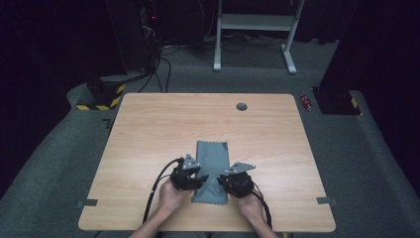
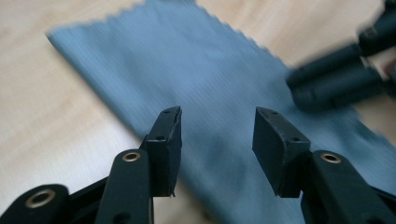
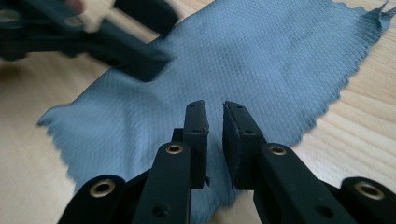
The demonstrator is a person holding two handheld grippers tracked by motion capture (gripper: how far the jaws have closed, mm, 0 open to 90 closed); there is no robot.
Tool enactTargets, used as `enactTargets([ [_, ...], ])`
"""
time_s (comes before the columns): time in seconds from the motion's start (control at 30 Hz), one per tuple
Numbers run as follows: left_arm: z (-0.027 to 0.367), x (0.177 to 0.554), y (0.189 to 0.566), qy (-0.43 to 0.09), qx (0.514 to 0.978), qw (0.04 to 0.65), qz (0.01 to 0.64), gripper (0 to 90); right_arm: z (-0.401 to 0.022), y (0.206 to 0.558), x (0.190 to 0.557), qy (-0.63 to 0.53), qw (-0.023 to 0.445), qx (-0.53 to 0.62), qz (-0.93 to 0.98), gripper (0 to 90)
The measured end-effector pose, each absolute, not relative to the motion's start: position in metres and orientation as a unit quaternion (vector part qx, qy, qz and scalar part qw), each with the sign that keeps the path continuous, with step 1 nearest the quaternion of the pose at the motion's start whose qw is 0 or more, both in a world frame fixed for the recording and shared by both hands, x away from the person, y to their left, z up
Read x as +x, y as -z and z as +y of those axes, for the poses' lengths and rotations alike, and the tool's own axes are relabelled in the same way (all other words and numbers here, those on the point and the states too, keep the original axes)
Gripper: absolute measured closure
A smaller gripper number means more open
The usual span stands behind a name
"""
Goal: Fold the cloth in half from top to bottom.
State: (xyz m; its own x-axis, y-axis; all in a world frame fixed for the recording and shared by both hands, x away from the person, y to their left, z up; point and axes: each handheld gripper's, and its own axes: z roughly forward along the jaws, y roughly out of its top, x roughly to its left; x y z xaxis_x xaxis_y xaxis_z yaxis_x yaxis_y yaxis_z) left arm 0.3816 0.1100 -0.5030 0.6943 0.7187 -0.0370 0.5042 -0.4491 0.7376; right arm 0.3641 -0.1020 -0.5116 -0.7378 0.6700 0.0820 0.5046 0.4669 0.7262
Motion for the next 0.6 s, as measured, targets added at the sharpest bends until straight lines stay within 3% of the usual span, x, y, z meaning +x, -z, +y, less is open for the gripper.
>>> enactTargets([
  [0.33,0.119,0.405,0.514,-0.169,0.845,0.333,0.382,52.6,-0.108,0.517,0.378,-0.356,0.128,0.357,0.854,79.6],
  [0.6,0.130,0.411,0.514,-0.160,0.829,0.348,0.409,51.4,-0.118,0.514,0.383,-0.345,0.134,0.366,0.854,77.9],
])
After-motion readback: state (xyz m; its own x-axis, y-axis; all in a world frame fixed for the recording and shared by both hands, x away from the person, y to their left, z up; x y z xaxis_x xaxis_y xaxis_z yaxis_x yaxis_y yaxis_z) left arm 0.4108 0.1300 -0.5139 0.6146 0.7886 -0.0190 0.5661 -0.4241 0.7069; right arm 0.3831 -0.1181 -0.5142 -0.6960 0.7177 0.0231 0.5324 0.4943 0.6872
